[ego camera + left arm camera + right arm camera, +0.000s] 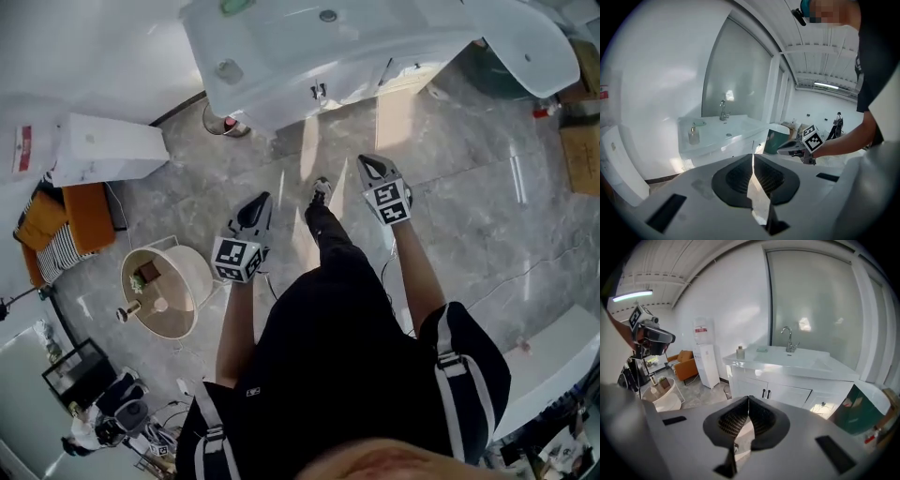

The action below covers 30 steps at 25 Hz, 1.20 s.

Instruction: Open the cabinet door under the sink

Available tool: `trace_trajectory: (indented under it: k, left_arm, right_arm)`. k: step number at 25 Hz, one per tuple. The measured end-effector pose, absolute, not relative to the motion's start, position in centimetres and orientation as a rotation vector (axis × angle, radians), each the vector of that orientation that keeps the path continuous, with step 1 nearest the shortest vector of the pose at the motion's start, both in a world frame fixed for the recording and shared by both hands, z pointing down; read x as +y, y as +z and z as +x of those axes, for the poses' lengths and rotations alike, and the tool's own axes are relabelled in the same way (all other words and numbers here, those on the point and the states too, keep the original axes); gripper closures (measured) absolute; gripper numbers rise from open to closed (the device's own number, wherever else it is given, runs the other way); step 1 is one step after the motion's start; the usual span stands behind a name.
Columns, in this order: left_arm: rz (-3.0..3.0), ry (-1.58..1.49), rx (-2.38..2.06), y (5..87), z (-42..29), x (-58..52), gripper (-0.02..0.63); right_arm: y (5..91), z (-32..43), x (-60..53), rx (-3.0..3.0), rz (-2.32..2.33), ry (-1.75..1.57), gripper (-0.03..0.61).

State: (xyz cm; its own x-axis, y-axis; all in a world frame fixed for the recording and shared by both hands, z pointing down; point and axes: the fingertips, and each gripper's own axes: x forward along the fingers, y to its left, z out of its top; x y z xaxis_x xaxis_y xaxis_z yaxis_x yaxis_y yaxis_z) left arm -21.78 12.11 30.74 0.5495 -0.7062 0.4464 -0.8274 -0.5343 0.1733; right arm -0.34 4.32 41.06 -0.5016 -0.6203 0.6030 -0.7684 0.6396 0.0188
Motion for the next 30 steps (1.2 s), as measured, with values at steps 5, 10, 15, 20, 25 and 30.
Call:
trace_trajectory:
  k: [5,10,15,20,25,30]
  left_arm:
    - [2.418,0.515,-1.183,35.5,-20.8,6.2,0.594]
    - [2.373,0.538,-1.105,42.5,-19.0,2.1,0.594]
    - [2.368,0.585,-1.03,49.0,-18.2,-0.4,0.594]
    - [2.366,0.618,-0.993,54.9,-18.1,-3.0,0.594]
    - [2.371,0.607,-0.968,58.1,-17.9,-5.0,0.594]
    - [2.353,0.591,-0.967,60.1,-17.5,-6.4,0.594]
  right_arm:
    - [46.8,-2.2,-0.6,-2.269,1.08,0.376,0.518]
    - [52.7,-4.0,-5.1,-2.257,1.079,0.347,0.518]
    - [58.6,-5.1,-9.8,-2.233,1.181,0.384,0.518]
    - [63.3,-4.9,-15.6,-2.197,1.317,0.411,0.518]
    - [66.8,-5.5,-20.1,-2.173,1.371,0.468,0.515]
    - [68.8,-6.6,-23.7,-2.138,1.428,0.458,0.472]
